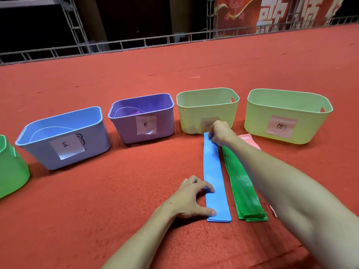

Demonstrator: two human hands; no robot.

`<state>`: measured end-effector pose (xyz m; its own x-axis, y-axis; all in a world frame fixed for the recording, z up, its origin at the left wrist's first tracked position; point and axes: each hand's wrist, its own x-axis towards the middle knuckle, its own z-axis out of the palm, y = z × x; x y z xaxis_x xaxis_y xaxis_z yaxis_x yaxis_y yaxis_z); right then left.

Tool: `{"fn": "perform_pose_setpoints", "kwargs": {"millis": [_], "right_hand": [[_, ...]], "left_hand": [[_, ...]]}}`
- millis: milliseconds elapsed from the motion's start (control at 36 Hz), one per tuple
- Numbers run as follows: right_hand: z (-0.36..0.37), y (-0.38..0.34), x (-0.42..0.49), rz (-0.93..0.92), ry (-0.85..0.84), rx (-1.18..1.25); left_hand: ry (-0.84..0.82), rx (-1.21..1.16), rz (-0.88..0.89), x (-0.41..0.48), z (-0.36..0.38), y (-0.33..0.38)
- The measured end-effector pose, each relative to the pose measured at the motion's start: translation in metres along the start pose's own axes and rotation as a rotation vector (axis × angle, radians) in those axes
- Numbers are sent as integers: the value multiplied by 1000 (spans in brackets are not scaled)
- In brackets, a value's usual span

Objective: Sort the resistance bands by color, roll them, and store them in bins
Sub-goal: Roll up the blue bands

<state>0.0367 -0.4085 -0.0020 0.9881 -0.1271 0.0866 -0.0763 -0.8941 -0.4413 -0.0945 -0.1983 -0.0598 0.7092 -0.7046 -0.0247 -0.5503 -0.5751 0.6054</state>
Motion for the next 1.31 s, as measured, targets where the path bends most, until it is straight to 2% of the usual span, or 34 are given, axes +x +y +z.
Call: {"fn": "perform_pose_setpoints", "kwargs": {"millis": [167,389,583,694,889,1083,1306], "right_hand": [[-32,-7,-13,-46,89,63],[-73,-29,-38,-194,294,175],[-92,-48,-54,-271,382,212],[-104,-61,-59,-305,408,232],[-94,-104,-61,-373,409,232],[-35,-152,-54,-441,296,251],[31,-189,-46,-466,134,248]], "left_hand": [[34,-35,-38,-3,5,2],[52,-12,-78,-13,11,16],[189,-270,-84,-25,11,28],[185,-403,-74,-37,0,29],[164,-479,-76,-79,-31,25],[103,-397,-159,-126,-55,9],[62,-407,-286,-167,-64,-20]]}}
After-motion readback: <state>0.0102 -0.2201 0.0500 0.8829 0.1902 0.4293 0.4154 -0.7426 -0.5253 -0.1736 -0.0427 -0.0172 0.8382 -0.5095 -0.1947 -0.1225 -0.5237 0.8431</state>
